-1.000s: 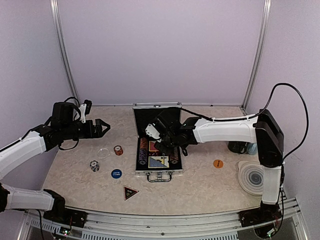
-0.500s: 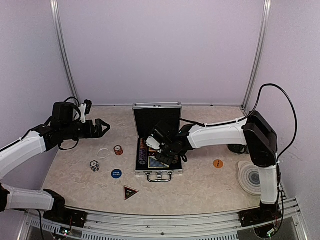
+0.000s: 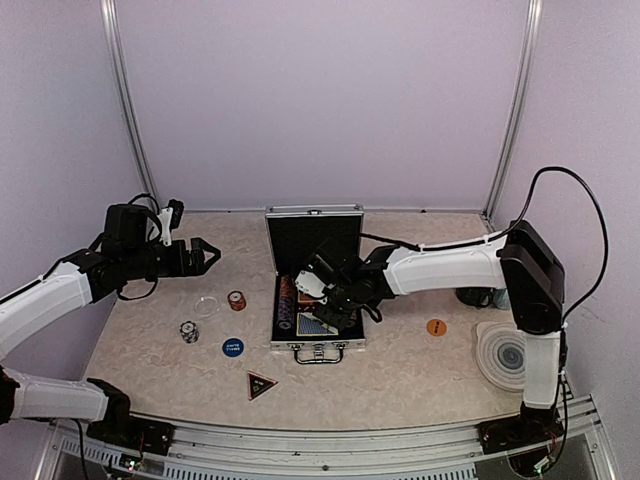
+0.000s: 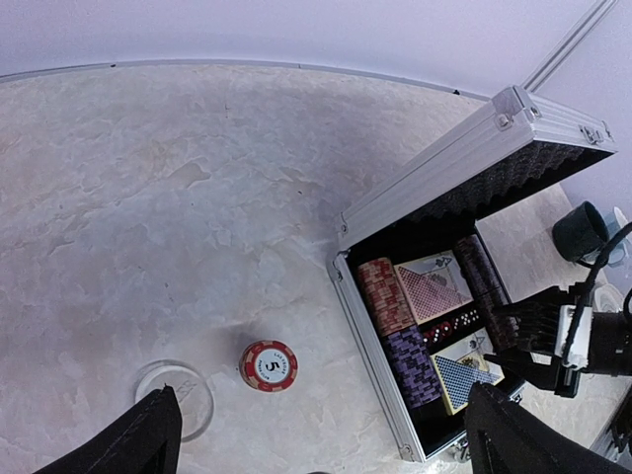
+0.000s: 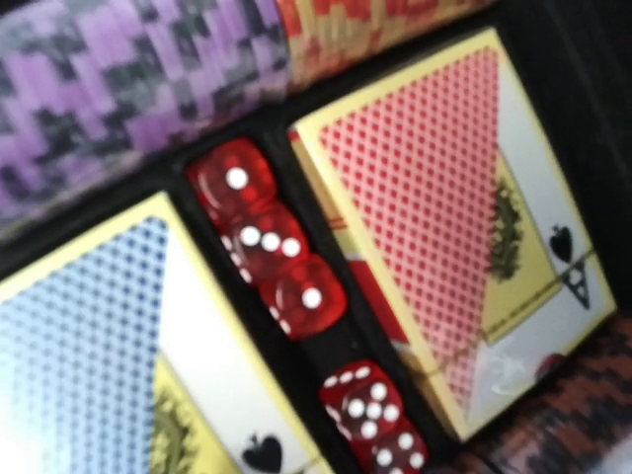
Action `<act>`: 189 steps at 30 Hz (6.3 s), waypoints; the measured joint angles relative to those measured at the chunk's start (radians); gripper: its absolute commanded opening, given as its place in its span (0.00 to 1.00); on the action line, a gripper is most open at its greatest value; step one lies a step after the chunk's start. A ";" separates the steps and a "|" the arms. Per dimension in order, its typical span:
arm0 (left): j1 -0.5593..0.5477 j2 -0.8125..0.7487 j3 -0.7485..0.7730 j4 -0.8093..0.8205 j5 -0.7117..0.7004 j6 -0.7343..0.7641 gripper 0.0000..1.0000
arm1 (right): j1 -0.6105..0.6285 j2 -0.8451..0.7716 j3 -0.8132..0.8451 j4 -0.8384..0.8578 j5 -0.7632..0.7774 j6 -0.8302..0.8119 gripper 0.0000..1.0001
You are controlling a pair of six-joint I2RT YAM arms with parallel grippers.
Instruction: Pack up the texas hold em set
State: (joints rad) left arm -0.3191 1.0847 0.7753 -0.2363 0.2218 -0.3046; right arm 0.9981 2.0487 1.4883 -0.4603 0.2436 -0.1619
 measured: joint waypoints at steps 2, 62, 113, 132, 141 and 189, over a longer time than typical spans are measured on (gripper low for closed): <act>0.000 0.000 0.000 0.000 0.000 0.000 0.99 | 0.000 -0.032 -0.010 0.003 -0.016 0.000 0.54; 0.012 0.003 0.000 0.000 0.008 0.000 0.99 | 0.048 -0.172 -0.076 0.090 -0.315 -0.091 0.78; 0.027 0.020 0.000 0.000 0.014 -0.001 0.99 | 0.233 0.018 0.160 -0.037 -0.469 -0.189 0.78; 0.021 0.020 0.000 0.000 0.012 0.000 0.99 | 0.253 0.129 0.276 -0.095 -0.396 -0.191 0.81; -0.025 0.146 0.007 -0.025 -0.027 0.009 0.99 | 0.253 0.114 0.214 -0.087 -0.315 -0.186 0.82; -0.014 0.550 0.112 -0.207 -0.307 0.052 0.96 | 0.254 -0.261 -0.225 0.083 -0.171 -0.132 0.83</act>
State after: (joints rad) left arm -0.3328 1.6344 0.8875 -0.4431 -0.0849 -0.2523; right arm 1.2518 1.7874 1.2629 -0.3775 0.0727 -0.2939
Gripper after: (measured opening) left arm 0.970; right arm 0.824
